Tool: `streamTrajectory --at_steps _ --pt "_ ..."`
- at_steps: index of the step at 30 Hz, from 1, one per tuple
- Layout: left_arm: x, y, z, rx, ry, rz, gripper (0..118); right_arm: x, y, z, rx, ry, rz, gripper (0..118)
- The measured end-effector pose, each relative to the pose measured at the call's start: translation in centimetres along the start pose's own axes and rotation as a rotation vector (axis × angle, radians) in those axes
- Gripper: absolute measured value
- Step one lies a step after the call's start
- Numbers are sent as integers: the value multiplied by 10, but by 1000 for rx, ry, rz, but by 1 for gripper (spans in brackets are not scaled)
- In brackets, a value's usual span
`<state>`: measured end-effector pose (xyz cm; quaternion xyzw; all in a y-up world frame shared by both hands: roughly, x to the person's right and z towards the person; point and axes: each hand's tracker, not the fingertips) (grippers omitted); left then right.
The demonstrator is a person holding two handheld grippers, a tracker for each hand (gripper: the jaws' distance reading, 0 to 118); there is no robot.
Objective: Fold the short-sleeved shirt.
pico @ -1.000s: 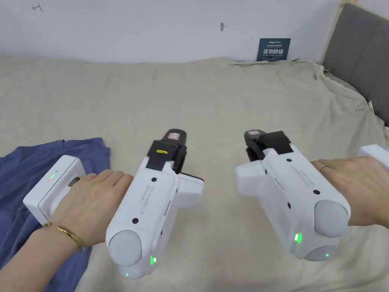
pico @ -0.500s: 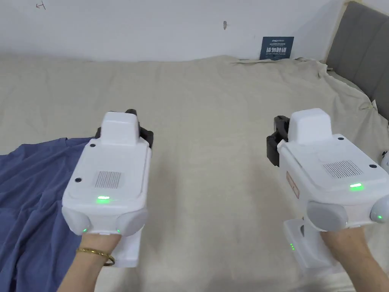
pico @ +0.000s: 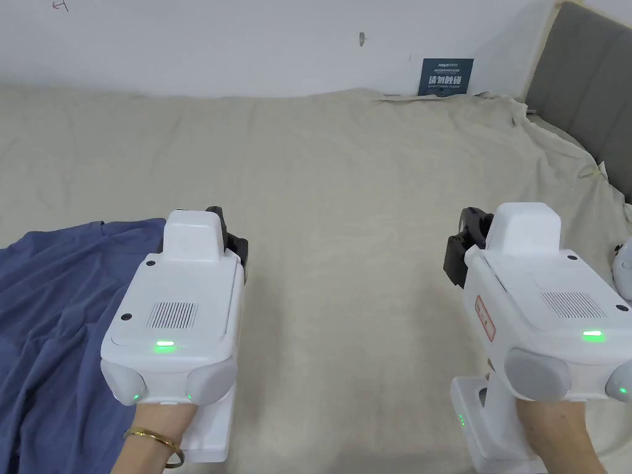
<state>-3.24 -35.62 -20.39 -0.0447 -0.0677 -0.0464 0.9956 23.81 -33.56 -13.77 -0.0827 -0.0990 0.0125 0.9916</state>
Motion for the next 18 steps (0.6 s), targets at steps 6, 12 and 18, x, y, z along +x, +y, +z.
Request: streamTrajectory --at_steps 6,12,18 --pt "2 1 1 4 -8 -5 0 -2 0 2 3 6 3 0" --pt "3 2 2 6 -12 2 0 -2 -1 3 2 12 2 0" --pt "3 3 2 6 -13 1 0 -4 -1 3 0 19 10 0"
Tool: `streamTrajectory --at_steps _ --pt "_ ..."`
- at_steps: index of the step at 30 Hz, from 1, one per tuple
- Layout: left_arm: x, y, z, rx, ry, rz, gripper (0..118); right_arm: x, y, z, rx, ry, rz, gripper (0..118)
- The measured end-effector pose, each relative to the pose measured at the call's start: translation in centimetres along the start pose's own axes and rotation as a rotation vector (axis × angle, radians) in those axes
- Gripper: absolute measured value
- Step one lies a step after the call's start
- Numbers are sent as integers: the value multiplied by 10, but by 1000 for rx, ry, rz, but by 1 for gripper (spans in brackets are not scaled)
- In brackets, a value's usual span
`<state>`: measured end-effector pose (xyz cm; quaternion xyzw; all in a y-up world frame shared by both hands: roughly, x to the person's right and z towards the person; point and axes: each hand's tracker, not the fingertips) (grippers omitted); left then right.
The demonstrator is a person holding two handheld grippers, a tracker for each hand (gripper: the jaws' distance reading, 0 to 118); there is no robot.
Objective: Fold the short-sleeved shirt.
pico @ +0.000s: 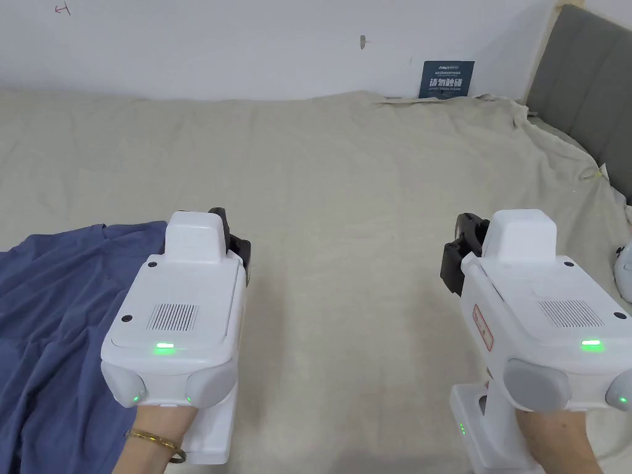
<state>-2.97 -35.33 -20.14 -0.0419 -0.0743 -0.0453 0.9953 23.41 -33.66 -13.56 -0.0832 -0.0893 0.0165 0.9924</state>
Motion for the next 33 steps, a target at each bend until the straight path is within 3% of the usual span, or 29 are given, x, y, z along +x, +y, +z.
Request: streamTrajectory --at_steps 33 --pt "7 5 4 16 -10 -17 0 2 1 2 9 -2 9 0"
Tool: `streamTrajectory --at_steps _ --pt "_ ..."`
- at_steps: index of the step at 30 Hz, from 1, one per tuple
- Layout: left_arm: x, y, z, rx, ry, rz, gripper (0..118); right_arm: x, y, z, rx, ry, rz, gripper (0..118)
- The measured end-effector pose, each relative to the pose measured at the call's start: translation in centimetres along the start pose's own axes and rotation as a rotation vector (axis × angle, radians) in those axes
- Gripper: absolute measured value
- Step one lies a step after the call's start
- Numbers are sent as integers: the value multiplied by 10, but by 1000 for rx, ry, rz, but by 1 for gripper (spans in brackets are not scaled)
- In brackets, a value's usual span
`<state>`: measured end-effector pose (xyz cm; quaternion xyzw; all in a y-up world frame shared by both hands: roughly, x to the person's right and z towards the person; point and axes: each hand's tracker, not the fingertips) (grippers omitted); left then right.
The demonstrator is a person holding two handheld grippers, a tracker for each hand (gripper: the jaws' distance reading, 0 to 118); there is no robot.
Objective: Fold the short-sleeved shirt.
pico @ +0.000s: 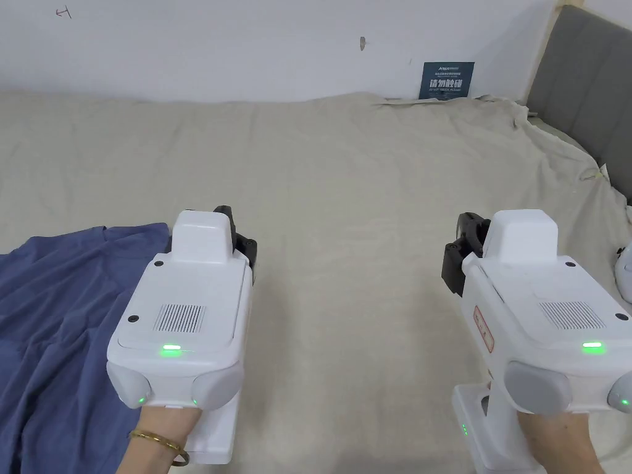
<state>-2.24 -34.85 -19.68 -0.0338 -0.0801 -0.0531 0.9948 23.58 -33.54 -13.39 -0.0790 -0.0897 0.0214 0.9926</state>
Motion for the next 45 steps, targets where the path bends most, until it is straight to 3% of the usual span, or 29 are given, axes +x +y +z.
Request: streamTrajectory --at_steps 20,36,45 --pt "-8 2 5 8 15 5 0 -10 2 -2 1 19 12 0" --pt "-111 -6 57 -18 321 28 0 -128 12 -24 17 353 54 0" --pt "-148 -10 85 -33 435 27 0 -177 17 -20 29 478 67 0"
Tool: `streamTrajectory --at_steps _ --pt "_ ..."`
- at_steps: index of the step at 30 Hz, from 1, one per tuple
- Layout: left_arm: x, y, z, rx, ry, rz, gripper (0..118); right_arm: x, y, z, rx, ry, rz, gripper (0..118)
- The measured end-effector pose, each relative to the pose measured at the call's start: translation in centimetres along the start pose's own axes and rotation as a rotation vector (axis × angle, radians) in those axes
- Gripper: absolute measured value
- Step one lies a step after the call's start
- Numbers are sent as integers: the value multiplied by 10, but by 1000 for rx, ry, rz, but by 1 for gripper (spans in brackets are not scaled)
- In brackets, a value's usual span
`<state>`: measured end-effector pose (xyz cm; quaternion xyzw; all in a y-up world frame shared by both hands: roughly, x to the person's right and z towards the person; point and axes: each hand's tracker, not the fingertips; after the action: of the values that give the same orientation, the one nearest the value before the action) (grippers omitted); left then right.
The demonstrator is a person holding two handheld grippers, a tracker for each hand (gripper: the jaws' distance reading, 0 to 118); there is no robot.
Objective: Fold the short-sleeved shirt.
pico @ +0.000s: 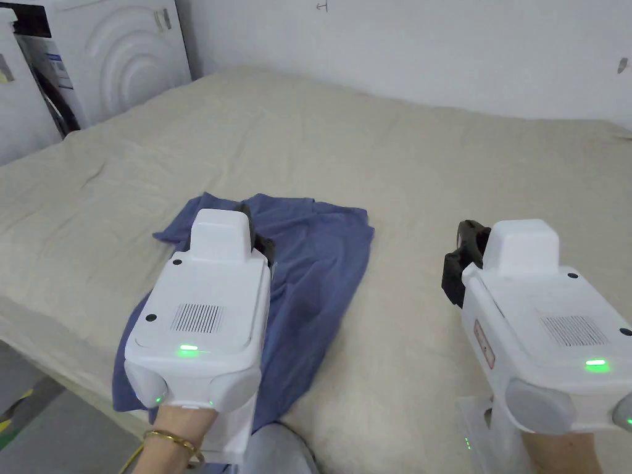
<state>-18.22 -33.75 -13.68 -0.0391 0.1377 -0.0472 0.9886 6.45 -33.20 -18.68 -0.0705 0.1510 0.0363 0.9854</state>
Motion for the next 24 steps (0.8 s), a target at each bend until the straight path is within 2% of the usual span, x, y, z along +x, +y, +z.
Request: streamTrajectory --at_steps 5,13,15,17,18,19,21,22,23,24 --pt "-8 0 1 0 26 12 0 -11 1 -2 2 30 21 0" --pt "-6 -3 -14 -44 -5 53 0 -7 -1 -6 -17 18 22 0" --pt "-6 -3 -24 -67 -9 59 7 -5 -1 -8 -21 12 17 0" --pt "-7 -3 -36 -115 -27 66 21 -3 0 -10 -25 10 18 0" --pt "-8 -3 -44 -151 -38 71 32 -3 0 -11 -26 8 22 0" --pt "-8 -2 -51 -177 -48 74 52 -3 0 -12 -27 5 27 0" --pt "-10 -2 -68 -218 -87 80 83 -2 0 -16 -31 5 33 0" --pt "-10 -1 -75 -226 -98 80 105 -2 0 -18 -33 4 35 0" --pt "-10 -1 -85 -244 -107 72 118 -3 0 -20 -36 3 35 0" --pt "-10 0 -95 -262 -121 68 118 -3 -1 -23 -40 3 35 0"
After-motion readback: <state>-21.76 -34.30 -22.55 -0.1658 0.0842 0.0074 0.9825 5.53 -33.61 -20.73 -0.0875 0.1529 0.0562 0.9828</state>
